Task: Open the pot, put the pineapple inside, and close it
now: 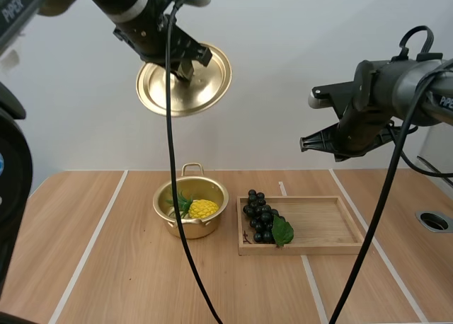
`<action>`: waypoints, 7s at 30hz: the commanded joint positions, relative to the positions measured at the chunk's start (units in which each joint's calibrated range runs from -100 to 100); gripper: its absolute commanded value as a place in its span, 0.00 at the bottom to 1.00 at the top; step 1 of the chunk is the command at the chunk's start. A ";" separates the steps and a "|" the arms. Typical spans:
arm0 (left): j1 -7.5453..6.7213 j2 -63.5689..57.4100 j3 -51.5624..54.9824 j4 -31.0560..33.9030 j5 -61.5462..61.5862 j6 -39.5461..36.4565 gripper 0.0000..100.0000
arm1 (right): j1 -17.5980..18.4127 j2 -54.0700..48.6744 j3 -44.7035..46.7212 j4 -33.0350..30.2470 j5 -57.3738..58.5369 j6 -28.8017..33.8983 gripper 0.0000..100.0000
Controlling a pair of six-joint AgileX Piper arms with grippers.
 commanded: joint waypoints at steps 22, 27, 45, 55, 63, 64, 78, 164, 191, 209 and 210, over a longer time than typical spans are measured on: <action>0.19 0.18 31.08 -1.94 -24.41 3.77 0.00 | -0.21 -0.53 5.63 -0.13 -5.56 -0.21 0.00; 0.19 1.84 31.08 -2.03 -26.91 4.17 0.00 | -0.21 -0.53 6.43 -0.13 -6.53 -0.31 0.00; 0.19 13.37 31.08 -2.14 -28.85 4.26 0.00 | -0.21 -0.53 8.97 -0.35 -11.78 -0.59 0.00; 0.19 13.37 31.08 -3.71 -27.50 4.92 0.00 | -0.21 -0.53 9.12 -0.47 -12.49 -0.59 0.00; 0.19 13.37 31.08 -4.72 -28.34 5.34 0.00 | -0.21 -0.53 9.12 -0.47 -12.49 -0.59 0.00; 0.19 13.37 31.08 -4.72 -28.34 5.34 0.00 | -0.21 -0.53 9.12 -0.47 -12.49 -0.59 0.00; 0.19 17.72 31.08 -4.49 -27.85 5.34 0.00 | -0.21 -0.53 9.12 -0.47 -12.49 -0.59 0.00; -0.20 8.45 18.48 -4.24 -17.40 7.93 1.00 | -0.21 -0.53 9.12 -0.58 -12.44 -2.14 0.00; 0.10 -40.03 13.83 3.30 -16.04 -1.44 0.00 | -0.21 -26.74 22.78 -0.37 -39.15 -2.13 0.00; 0.97 -70.92 47.17 5.97 -31.70 -3.30 0.00 | -0.21 -53.88 33.56 0.79 -53.66 -2.13 0.00; 0.97 -72.81 48.30 6.08 -33.18 -3.81 0.00 | -0.21 -53.88 33.56 0.79 -53.66 -2.13 0.00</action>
